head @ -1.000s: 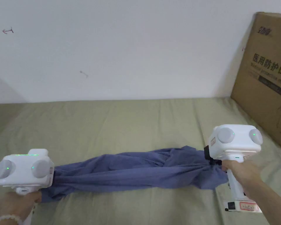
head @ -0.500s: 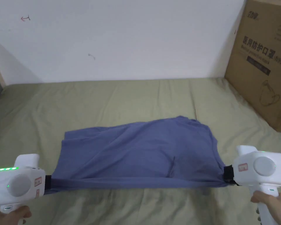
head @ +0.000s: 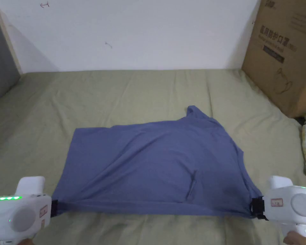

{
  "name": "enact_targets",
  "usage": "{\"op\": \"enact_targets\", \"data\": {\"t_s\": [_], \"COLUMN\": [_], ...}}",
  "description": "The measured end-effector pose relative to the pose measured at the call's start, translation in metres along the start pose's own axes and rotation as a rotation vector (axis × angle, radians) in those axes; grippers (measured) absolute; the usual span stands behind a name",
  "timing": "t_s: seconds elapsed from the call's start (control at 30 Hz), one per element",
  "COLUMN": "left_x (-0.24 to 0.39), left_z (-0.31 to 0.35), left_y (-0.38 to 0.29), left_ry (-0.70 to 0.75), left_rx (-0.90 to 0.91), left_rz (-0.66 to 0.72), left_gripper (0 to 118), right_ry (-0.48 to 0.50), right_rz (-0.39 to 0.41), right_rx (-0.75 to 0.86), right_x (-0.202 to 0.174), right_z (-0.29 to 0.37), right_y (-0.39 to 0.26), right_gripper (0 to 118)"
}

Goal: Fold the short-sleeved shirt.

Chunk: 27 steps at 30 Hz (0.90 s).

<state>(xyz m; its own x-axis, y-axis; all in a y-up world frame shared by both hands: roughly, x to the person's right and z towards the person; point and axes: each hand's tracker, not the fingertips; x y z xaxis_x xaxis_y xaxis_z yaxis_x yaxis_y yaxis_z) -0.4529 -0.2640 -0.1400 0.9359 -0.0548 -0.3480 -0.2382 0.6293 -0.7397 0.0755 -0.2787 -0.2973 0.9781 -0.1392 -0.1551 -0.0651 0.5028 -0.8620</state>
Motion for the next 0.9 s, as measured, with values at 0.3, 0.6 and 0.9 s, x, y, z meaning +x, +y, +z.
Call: {"op": "enact_targets", "data": {"t_s": [0.3, 0.6, 0.9], "left_x": [0.0, 0.009, 0.019], "left_z": [0.024, 0.042, 0.013], "left_y": [-0.002, 0.002, 0.006], "left_ry": [-0.008, -0.087, -0.111], "left_rx": [0.04, 0.065, -0.015], "left_rz": [-0.027, -0.006, 0.04], "left_gripper": [100, 28, 0], "right_ry": [-0.04, 0.02, 0.017], "right_rz": [0.038, 0.091, 0.079], "right_rx": [0.063, 0.107, 0.066], "right_x": [-0.006, -0.022, -0.039], "right_z": [0.015, 0.024, -0.007], "right_y": [0.005, 0.012, 0.024], "right_gripper": [63, 42, 0]}}
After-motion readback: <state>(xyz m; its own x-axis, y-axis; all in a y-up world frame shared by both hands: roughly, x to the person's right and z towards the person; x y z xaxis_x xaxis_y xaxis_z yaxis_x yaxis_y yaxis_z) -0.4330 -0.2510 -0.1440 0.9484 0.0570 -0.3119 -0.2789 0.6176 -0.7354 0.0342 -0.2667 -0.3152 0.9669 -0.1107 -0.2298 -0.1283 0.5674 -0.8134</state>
